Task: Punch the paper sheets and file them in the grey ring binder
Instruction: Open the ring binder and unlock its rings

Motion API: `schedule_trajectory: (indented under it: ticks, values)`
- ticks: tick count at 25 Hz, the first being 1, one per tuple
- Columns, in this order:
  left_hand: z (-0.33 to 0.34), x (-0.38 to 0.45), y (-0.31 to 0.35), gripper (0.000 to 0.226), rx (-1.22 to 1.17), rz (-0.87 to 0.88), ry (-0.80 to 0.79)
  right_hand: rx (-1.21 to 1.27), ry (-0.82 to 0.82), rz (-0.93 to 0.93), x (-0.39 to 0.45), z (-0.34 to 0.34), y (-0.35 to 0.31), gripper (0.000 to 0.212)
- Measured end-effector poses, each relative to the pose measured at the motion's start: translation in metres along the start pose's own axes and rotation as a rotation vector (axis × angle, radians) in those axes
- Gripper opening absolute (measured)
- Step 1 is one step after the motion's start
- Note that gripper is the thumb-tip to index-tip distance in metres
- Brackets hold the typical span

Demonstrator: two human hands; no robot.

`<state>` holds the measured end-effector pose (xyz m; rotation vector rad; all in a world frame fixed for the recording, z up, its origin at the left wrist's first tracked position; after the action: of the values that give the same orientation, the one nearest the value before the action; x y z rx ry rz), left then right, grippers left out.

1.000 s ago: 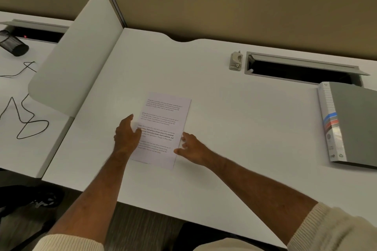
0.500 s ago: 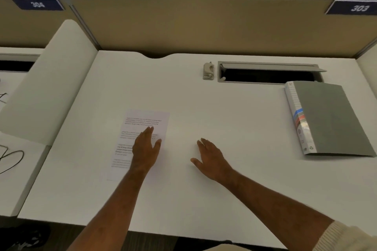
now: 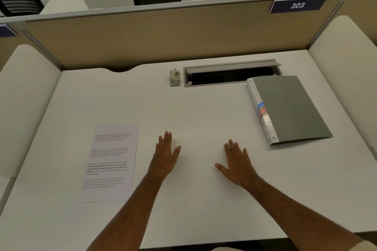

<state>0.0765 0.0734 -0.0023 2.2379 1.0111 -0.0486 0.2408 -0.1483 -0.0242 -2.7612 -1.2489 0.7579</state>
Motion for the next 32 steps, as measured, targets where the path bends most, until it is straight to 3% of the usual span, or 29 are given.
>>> schedule_trajectory:
  ticks: [9,17,20,23,25,32]
  values:
    - [0.077,-0.014,0.072,0.072,0.117,0.079,-0.139,0.025,0.043,0.087,-0.043,0.003,0.083,0.088]
    - [0.119,-0.022,0.108,0.073,0.209,0.125,-0.204,0.168,0.245,0.225,-0.064,-0.021,0.149,0.054]
    - [0.125,-0.024,0.110,0.071,0.240,0.108,-0.204,0.496,0.312,0.351,-0.058,-0.029,0.179,0.036]
    - [0.125,-0.028,0.109,0.069,0.264,0.104,-0.195,1.085,0.355,0.562,-0.051,-0.037,0.202,0.014]
    - [0.125,-0.030,0.108,0.068,0.277,0.101,-0.199,1.381,0.354,0.642,-0.046,-0.040,0.207,0.014]
    - [0.121,-0.040,0.105,0.067,0.253,0.074,-0.190,1.751,0.369,0.779,-0.019,-0.041,0.225,0.018]
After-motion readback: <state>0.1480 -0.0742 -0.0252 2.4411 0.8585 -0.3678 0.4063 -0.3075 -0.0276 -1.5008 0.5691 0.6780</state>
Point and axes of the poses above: each hand's wrist, its own x-axis towards the middle knuckle, its own z-axis out of the palm, y = z × x, the point moved 8 cm from there along x, towards the middle knuckle, and after that the axes turned 2 degrees about y, right-handed, at the moved point
